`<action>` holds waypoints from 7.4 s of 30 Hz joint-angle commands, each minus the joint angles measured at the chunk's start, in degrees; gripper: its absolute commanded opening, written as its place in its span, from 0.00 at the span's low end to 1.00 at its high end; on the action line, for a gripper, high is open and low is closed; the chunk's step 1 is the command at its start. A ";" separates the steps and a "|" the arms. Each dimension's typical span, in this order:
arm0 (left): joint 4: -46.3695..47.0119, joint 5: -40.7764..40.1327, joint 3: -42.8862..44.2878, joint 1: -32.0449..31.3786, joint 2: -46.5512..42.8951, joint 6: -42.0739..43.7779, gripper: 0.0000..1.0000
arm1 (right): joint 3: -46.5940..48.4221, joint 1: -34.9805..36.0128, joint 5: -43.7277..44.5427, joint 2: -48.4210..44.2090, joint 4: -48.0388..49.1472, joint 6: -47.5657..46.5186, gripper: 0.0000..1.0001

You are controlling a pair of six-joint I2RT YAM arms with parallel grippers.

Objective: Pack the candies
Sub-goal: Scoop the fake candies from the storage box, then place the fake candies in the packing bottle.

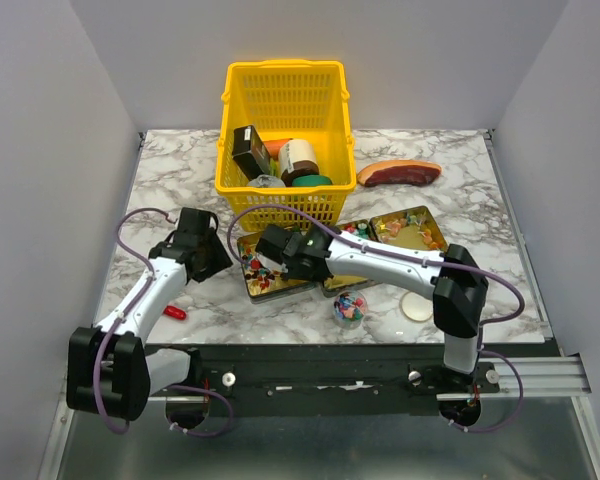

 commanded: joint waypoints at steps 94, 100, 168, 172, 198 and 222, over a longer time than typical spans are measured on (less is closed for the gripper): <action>4.10 11.44 -0.96 0.33 12.23 -1.54 0.56 | 5.16 -4.68 -12.19 16.82 21.07 21.65 0.01; 3.66 11.09 -0.78 0.33 11.79 -1.54 0.56 | 0.69 -4.68 -9.64 14.28 26.87 23.49 0.01; 6.47 10.39 -1.84 2.35 4.67 0.12 0.70 | -23.92 -4.68 -4.81 -30.28 10.63 36.41 0.01; 6.47 11.18 -1.22 2.35 5.46 0.48 0.72 | -27.26 -4.77 -4.71 -34.50 7.02 40.97 0.01; 3.05 -0.66 -0.78 2.35 -1.74 -0.84 0.78 | -33.24 -4.42 -20.89 -48.82 -8.73 49.16 0.01; 0.85 -7.28 -0.25 2.35 -7.11 -1.81 0.99 | -36.68 -2.04 -24.14 -47.34 -11.09 54.17 0.01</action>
